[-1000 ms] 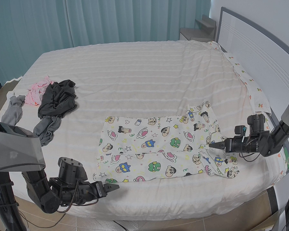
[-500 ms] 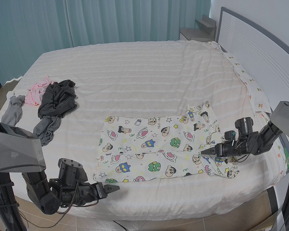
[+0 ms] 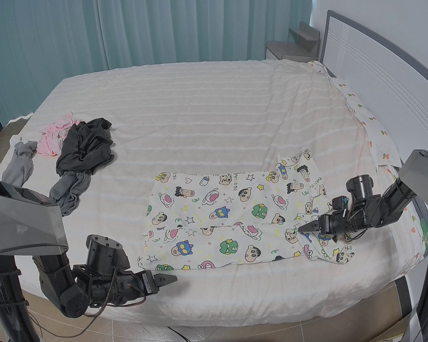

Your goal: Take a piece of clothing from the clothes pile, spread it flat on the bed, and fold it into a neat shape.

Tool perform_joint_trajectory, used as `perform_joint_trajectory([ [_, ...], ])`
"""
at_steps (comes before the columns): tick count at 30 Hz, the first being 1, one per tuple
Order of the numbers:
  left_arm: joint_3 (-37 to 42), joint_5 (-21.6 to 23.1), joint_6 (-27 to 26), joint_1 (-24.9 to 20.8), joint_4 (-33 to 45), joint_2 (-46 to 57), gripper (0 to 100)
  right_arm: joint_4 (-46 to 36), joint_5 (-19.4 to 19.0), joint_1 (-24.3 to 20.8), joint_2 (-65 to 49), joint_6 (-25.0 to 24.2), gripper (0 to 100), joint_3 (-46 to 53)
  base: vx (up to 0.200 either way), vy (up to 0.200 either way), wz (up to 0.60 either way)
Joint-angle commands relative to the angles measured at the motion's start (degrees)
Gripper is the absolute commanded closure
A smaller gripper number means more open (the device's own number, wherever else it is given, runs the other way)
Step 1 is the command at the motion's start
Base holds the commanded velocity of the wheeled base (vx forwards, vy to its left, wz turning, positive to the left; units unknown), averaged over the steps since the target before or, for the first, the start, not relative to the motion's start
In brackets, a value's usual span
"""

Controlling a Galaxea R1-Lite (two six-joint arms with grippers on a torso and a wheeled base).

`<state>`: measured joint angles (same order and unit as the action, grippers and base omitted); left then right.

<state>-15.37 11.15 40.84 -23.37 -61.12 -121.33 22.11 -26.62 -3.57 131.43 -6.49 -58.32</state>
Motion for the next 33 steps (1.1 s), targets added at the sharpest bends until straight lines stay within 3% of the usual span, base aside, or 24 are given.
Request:
perform_joint_trajectory([
  [1,-0.01,0.01,0.12,-0.01,0.04,-0.13,0,-0.84,-0.36,-0.21,0.32,-1.16,0,-1.27,0.0,0.0,0.0],
  [8,-0.01,0.01,0.12,-0.1,-0.05,-0.13,0,-6.47,-0.36,0.14,0.41,-9.07,0,-5.05,0.0,0.0,0.0],
  [15,-0.01,0.01,0.12,-0.1,-0.05,-0.31,0,-8.05,-0.36,1.02,1.2,-9.77,0,-5.49,0.0,0.0,0.0],
  [16,-0.01,0.01,0.12,-0.19,-0.05,-0.57,0,-8.23,-0.53,1.37,1.38,-10.21,100,-5.75,0.0,0.0,0.0],
  [33,-0.01,-0.08,0.12,-0.54,-0.05,-0.57,0,-8.14,-1.59,1.73,0.32,-13.55,100,-5.58,0.0,0.0,0.0],
])
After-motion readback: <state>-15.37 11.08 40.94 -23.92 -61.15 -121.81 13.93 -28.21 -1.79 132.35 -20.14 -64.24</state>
